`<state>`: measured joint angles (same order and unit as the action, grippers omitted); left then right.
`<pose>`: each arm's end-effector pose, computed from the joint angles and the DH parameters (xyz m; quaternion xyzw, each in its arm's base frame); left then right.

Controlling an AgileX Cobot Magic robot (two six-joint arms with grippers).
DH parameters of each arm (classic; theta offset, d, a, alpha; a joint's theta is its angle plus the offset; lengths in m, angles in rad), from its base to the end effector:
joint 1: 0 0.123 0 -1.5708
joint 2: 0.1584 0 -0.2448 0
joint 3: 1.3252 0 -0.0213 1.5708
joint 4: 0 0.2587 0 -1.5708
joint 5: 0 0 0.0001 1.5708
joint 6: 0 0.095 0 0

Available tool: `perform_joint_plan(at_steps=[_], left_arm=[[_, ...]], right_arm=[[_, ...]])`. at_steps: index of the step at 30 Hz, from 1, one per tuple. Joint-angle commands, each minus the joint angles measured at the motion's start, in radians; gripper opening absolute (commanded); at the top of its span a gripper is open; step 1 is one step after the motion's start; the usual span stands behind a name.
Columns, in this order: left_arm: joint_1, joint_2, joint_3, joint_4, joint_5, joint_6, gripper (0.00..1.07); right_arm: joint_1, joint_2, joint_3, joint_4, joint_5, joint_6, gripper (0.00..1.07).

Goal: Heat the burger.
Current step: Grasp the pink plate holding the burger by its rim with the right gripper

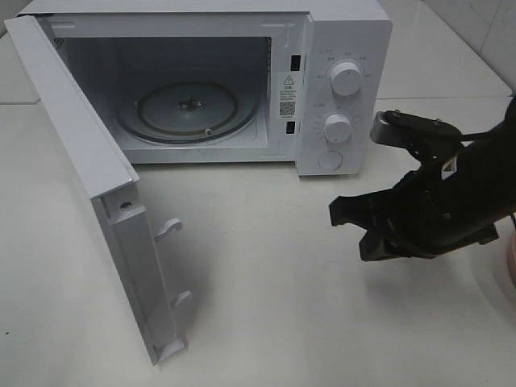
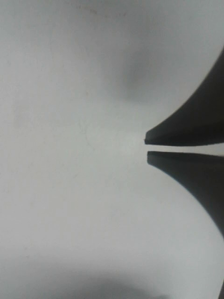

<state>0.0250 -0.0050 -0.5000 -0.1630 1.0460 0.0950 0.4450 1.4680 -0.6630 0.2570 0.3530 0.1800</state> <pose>0.0459 -0.0122 0.2816 0.0323 0.8446 -0.0496 0.5321 0.2389 0.1232 0.1307 -0.0223 0.9664 0.1446 0.2111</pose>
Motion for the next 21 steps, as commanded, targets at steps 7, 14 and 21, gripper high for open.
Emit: perform_joint_plan(at_steps=[7, 14, 21], left_arm=[[0.004, -0.025, 0.004, -0.004, -0.009, 0.005, 1.00], [0.004, -0.025, 0.004, -0.004, -0.009, 0.005, 1.00], [0.004, -0.025, 0.004, -0.004, -0.009, 0.005, 1.00]], right_arm=[[-0.121, -0.163, -0.003, -0.191, 0.265, -0.085, 0.19], [-0.222, -0.223, -0.003, -0.257, 0.367, -0.127, 0.42], [-0.345, -0.244, -0.015, -0.314, 0.407, -0.199, 0.93]])
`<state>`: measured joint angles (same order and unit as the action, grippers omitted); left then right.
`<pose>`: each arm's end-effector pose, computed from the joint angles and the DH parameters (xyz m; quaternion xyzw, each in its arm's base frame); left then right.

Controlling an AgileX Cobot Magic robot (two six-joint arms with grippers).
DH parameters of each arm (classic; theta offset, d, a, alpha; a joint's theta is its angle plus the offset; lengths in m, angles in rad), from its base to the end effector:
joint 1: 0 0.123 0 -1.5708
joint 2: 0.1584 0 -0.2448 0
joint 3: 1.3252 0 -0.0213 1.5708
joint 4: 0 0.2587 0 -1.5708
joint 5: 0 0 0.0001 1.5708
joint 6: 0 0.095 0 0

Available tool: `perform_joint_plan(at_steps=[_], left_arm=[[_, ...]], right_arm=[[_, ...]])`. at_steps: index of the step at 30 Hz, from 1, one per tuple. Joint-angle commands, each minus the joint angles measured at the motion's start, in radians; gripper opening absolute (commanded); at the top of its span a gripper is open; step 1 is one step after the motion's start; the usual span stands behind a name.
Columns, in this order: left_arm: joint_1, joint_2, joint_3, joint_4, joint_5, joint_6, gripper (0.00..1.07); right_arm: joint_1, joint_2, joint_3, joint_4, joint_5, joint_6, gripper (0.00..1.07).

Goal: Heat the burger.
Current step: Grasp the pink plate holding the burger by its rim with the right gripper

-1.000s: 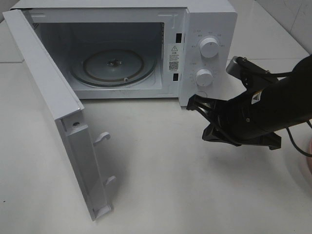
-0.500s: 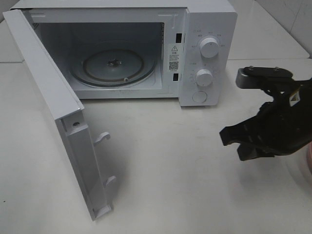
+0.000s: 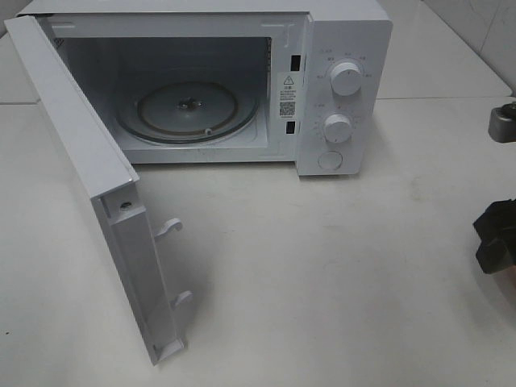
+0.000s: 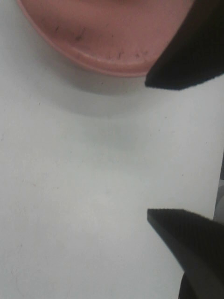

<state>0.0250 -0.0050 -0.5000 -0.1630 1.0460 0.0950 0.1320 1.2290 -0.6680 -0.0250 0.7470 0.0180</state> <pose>0.0459 -0.0122 0.2816 0.0323 0.8446 -0.0496 0.5321 0.2260 0.0284 0.1754 -0.0636 0.9826 0.0031 0.1743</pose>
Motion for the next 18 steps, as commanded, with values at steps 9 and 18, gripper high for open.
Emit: perform_joint_plan(at_steps=[9, 18], left_arm=[[0.004, -0.025, 0.004, -0.004, -0.009, 0.005, 1.00], [0.004, -0.025, 0.004, -0.004, -0.009, 0.005, 1.00]], right_arm=[[-0.111, 0.056, -0.021, -0.072, -0.037, -0.047, 0.96], [-0.157, 0.212, -0.068, -0.070, -0.062, -0.065, 0.93]])
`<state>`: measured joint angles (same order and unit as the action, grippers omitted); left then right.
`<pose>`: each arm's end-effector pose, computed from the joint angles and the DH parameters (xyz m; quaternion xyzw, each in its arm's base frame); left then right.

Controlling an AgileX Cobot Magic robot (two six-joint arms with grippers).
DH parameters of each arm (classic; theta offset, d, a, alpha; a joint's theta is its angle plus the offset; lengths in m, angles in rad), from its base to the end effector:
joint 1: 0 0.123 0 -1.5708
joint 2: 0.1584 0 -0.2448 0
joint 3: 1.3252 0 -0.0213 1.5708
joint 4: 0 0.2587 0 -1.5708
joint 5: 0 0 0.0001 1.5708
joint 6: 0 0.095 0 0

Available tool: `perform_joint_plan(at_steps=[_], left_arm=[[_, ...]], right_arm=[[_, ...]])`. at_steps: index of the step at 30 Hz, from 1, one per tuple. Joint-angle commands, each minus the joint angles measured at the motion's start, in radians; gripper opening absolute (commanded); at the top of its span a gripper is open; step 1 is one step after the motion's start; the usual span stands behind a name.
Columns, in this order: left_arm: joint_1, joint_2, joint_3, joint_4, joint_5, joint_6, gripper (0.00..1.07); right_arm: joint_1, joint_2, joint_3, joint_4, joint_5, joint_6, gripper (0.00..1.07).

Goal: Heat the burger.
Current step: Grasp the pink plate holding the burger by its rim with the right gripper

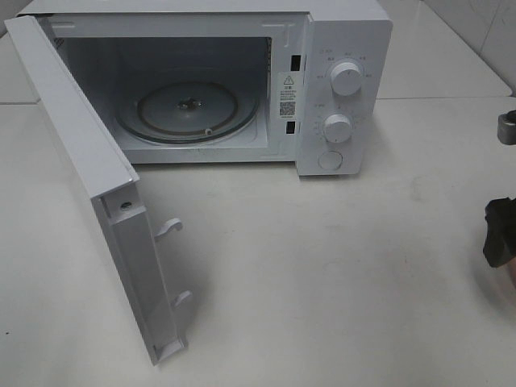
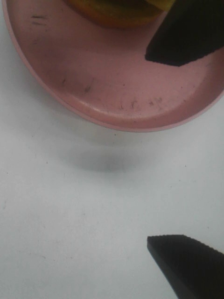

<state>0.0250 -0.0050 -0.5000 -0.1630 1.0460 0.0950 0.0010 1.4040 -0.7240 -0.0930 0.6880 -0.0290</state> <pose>0.0459 -0.0122 0.2816 0.0323 0.8446 -0.0496 0.5321 0.2516 -0.0054 0.1501 -0.0461 0.9879 -0.0364 0.1438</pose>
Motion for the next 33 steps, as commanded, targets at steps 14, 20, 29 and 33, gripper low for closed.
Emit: perform_joint_plan(at_steps=[14, 20, 29, 33], left_arm=[[0.004, -0.025, 0.004, -0.004, -0.009, 0.005, 1.00], [0.004, -0.025, 0.004, -0.004, -0.009, 0.005, 1.00], [0.004, -0.025, 0.004, -0.004, -0.009, 0.005, 1.00], [0.004, -0.025, 0.004, -0.004, -0.009, 0.005, 1.00]], right_arm=[[-0.093, 0.177, -0.012, -0.002, -0.102, -0.049, 0.89], [-0.093, 0.266, -0.012, -0.004, -0.167, -0.048, 0.87], [-0.093, 0.340, -0.012, -0.011, -0.214, -0.044, 0.84], [-0.093, 0.357, -0.012, -0.012, -0.217, -0.017, 0.76]])
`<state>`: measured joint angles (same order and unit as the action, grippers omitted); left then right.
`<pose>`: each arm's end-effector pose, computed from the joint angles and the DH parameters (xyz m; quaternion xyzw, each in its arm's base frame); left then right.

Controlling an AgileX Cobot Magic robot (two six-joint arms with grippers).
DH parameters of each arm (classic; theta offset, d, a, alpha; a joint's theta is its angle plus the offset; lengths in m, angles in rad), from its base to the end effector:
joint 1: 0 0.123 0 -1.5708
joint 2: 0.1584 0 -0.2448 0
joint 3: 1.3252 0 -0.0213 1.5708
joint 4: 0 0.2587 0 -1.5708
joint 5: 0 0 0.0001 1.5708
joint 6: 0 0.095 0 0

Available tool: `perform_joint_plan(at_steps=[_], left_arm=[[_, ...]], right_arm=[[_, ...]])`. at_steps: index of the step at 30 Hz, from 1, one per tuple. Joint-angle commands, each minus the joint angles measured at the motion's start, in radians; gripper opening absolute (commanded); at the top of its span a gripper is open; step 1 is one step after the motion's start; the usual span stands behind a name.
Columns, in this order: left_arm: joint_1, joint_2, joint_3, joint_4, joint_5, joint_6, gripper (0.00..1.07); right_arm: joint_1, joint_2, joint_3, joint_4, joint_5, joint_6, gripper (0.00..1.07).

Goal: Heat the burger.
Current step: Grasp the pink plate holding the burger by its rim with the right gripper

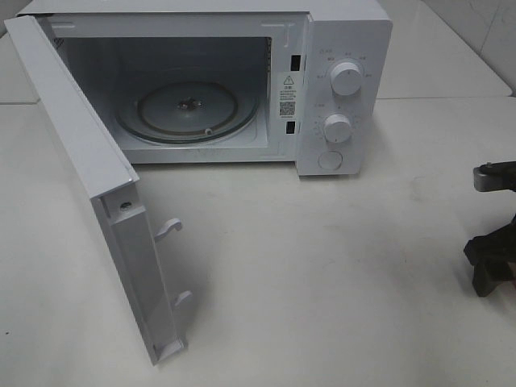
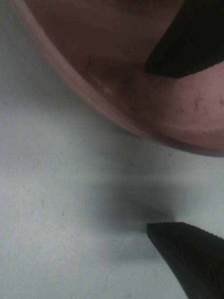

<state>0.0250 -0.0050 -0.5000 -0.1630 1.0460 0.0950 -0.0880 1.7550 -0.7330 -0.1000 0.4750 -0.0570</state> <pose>0.0459 -0.0122 0.2816 0.0323 0.8446 -0.0496 0.5321 0.2669 -0.0279 0.0644 -0.0270 0.9961 -0.0321 0.0782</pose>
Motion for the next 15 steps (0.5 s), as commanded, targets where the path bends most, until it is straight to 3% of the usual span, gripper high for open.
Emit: perform_joint_plan(at_steps=[1, 2, 3, 4, 6, 7, 8, 9, 10, 13, 15], left_arm=[[0.004, -0.025, 0.004, -0.004, -0.009, 0.005, 1.00], [0.004, -0.025, 0.004, -0.004, -0.009, 0.005, 1.00], [0.004, -0.025, 0.004, -0.004, -0.009, 0.005, 1.00], [0.004, -0.025, 0.004, -0.004, -0.009, 0.005, 1.00], [0.004, -0.025, 0.004, -0.004, -0.009, 0.005, 1.00], [0.004, -0.025, 0.004, -0.004, -0.009, 0.005, 1.00], [0.004, -0.025, 0.004, -0.004, -0.009, 0.005, 1.00], [0.004, -0.025, 0.004, -0.004, -0.009, 0.005, 1.00], [0.004, -0.025, 0.004, -0.004, -0.009, 0.005, 1.00], [0.004, -0.025, 0.004, -0.004, -0.009, 0.005, 1.00], [0.004, -0.025, 0.004, -0.004, -0.009, 0.005, 1.00]], right_arm=[[-0.004, 0.006, -0.003, -0.021, -0.008, 0.031, 0.68], [-0.004, 0.006, -0.003, -0.021, -0.008, 0.031, 0.68], [-0.004, 0.006, -0.003, -0.032, -0.008, 0.043, 0.62], [-0.004, 0.006, -0.003, -0.053, -0.002, 0.062, 0.49], [-0.004, 0.006, -0.003, -0.057, 0.000, 0.070, 0.43], [-0.004, 0.006, -0.003, -0.059, 0.004, 0.071, 0.30], [-0.004, 0.006, -0.003, -0.059, 0.004, 0.071, 0.30], [-0.004, 0.006, -0.003, -0.059, 0.004, 0.071, 0.16], [-0.004, 0.006, -0.003, -0.059, 0.005, 0.071, 0.09], [-0.004, 0.006, -0.003, -0.059, 0.012, 0.071, 0.00], [-0.004, 0.006, -0.003, -0.059, 0.012, 0.071, 0.00]])
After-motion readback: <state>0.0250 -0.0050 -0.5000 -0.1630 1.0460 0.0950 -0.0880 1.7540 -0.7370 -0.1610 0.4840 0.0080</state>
